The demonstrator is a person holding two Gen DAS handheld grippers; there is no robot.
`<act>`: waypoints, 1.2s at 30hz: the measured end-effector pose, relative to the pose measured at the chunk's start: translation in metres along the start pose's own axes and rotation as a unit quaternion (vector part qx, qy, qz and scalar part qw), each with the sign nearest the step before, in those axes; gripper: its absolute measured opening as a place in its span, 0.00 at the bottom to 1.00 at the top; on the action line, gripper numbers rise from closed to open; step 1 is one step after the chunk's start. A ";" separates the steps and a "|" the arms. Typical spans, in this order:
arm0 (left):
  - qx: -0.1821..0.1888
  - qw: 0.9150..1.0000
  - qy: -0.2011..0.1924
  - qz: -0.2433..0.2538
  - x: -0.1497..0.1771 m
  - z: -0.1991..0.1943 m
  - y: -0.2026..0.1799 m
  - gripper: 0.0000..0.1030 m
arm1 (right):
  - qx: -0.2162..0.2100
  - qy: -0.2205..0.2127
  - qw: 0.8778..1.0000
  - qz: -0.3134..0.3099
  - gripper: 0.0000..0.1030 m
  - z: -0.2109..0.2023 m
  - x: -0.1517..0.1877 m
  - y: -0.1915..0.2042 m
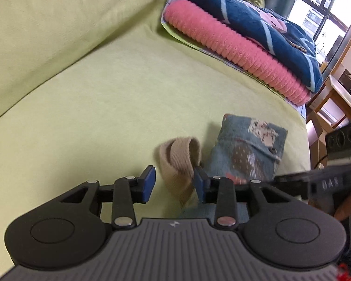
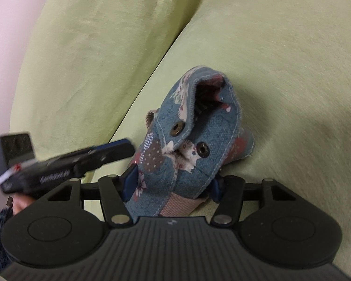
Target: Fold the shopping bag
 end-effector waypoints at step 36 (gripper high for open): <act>0.279 0.954 -0.018 -0.108 0.010 0.021 0.048 0.00 | -0.013 0.008 1.000 -0.016 0.54 0.002 -0.019 -0.010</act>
Point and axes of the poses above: each gripper's, at about its wrist camera, not at the fingertips, and z roughly the way its jaws point, y to its left, x to its underside, the point moved 5 cm from there along z, roughly the way its jaws point, and after that the axes turned 14 degrees about y, right-handed, at the moved point
